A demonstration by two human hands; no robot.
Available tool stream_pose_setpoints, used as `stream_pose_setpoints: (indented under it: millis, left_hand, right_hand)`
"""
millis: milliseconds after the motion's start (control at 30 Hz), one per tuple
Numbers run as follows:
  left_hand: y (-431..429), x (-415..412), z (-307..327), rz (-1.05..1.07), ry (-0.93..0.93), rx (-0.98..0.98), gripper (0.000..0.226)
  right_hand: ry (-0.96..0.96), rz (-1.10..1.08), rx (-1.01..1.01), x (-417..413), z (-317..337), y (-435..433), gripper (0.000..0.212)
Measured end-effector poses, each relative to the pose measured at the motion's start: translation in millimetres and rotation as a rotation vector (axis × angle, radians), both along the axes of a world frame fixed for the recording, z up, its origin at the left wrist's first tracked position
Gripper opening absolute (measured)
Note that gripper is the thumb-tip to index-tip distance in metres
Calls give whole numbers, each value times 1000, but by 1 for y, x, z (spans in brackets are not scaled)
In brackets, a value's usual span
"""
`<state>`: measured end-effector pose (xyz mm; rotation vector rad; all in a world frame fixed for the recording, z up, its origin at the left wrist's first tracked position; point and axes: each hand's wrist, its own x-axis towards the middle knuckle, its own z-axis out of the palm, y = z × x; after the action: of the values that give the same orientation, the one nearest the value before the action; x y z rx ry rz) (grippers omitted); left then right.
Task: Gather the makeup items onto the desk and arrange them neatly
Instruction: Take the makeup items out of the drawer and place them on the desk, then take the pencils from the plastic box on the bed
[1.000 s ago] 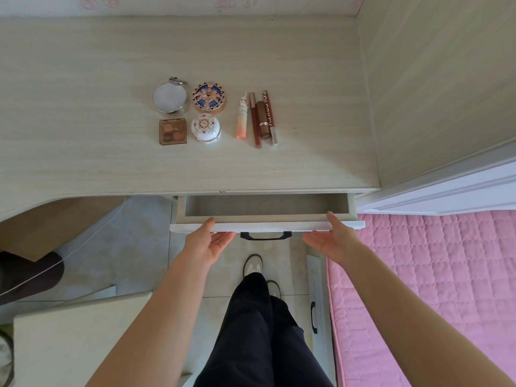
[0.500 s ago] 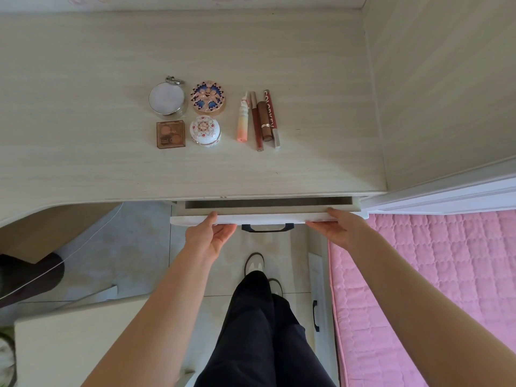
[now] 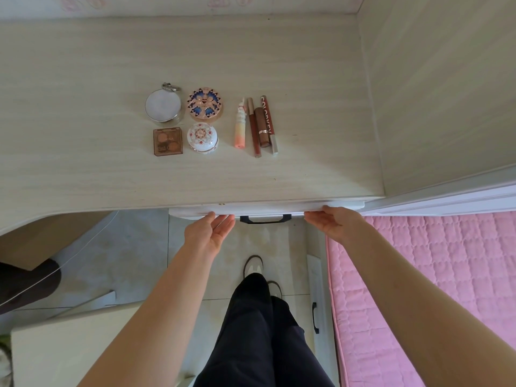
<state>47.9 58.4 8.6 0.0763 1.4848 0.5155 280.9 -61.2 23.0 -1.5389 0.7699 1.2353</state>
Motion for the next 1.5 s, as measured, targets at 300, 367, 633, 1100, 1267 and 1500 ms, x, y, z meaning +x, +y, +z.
stream_pose_setpoints:
  millis: [300,367,633,1100,1267,1500]
  left_hand:
    - [3,1,-3,-5,3,7,25]
    - [2,1,-2,2,0,6,24]
    - [-7,-8,-11,-134,58,122,33]
    - [-67,-22,18,-1105,526,688,29]
    - [-104,-15,46,-1264,599,911,31]
    - [-144,-1,87,-1580,620,1264,35]
  right_hand:
    - [13,-31,28,0,-1,2,24]
    - [16,-41,35,0,-1,2,23]
    - [-163,92,-16,-11,-6,-10,18]
    - [-743,1131,-152,-51,23,-77,31]
    - [-912,1235,-105,-74,51,-119,39]
    - [-1206,1313,-222,-112,92,-176,43]
